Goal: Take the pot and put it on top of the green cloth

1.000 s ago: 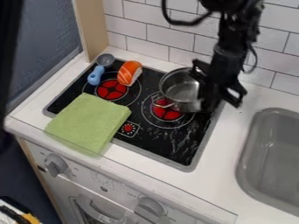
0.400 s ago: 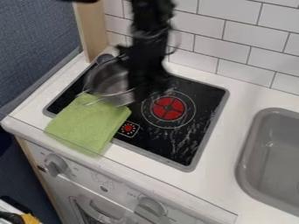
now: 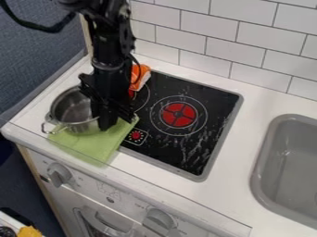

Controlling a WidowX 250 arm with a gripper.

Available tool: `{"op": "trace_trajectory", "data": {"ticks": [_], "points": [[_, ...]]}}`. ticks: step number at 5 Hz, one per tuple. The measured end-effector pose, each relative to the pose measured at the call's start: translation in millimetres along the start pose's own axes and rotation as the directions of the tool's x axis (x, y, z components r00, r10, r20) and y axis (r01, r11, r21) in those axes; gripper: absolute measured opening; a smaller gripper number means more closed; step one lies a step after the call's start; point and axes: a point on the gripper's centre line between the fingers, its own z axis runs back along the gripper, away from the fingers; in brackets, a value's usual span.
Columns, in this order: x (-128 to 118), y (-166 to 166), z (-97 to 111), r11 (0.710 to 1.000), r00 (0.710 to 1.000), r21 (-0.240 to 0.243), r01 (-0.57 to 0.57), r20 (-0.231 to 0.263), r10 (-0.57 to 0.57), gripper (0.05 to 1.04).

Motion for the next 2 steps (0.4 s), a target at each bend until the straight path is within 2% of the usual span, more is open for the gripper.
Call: {"op": "trace_trajectory", "data": {"ticks": [1,2], "points": [[-9,-3,-6,1.000,1.000,0.002,0.012,-0.025,-0.012,0.080],[-11,-15,-4,0.998,0.998,0.013,0.054,-0.020,-0.054,0.096]]}}
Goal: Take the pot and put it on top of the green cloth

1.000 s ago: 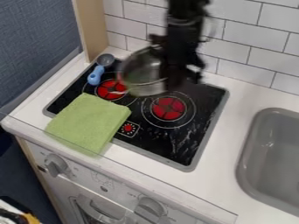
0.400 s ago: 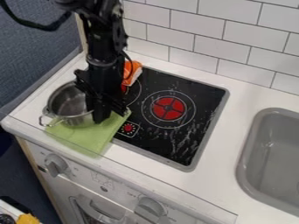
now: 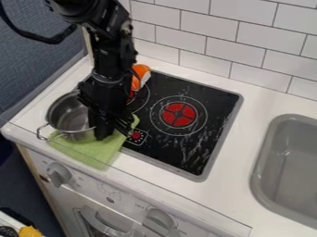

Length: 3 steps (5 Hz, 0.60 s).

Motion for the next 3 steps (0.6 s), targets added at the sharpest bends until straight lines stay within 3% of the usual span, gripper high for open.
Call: {"op": "trace_trajectory", "data": {"ticks": [1,2,3], "points": [[1,-5,7,1.000,1.000,0.003,0.013,0.014,-0.013,0.175],[4,-8,18,1.000,0.999,-0.027,0.000,0.032,0.001,0.398],[7,-4,33,0.995,0.995,-0.081,-0.055,0.075,0.061,0.707]]}}
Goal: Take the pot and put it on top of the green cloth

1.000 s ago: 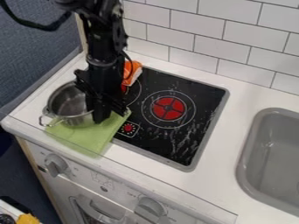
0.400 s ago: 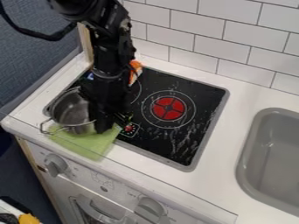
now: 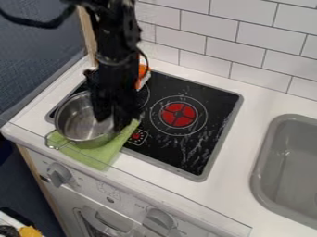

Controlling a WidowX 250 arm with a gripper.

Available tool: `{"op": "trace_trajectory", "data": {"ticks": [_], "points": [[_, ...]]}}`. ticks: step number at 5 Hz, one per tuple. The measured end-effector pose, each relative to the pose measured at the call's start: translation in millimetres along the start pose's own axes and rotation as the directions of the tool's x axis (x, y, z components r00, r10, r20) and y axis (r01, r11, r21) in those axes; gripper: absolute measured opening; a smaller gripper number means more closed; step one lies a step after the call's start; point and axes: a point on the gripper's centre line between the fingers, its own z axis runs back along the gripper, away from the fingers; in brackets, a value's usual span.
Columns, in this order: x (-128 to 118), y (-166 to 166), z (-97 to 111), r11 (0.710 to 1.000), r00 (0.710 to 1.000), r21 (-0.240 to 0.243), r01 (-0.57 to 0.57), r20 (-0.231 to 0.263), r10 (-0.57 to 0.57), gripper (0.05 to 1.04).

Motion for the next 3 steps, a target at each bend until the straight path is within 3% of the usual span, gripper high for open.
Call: {"op": "trace_trajectory", "data": {"ticks": [1,2,3], "points": [[5.2,-2.1,11.7,0.997,0.998,-0.062,-0.042,0.038,0.044,0.968],[6.1,-3.0,20.4,0.994,0.995,-0.092,-0.056,0.072,0.063,1.002],[7.1,1.2,21.3,0.996,0.994,-0.066,-0.062,0.081,0.067,1.000]]}}
